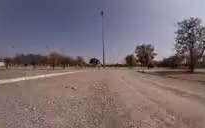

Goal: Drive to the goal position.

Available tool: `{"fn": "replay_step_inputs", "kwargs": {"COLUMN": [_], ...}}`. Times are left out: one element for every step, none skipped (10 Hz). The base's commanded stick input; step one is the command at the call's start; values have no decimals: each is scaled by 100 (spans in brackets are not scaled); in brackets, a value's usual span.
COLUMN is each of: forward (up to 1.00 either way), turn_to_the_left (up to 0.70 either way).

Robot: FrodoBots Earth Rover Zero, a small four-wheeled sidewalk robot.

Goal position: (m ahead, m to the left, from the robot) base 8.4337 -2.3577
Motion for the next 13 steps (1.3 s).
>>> {"fn": "replay_step_inputs", "kwargs": {"forward": [100,100,100,100,100,100,100,100,100,100,100,100,100], "turn_to_the_left": [3,3,3,3,1,-19,-40,-40,-25,-9,0,0,0]}}
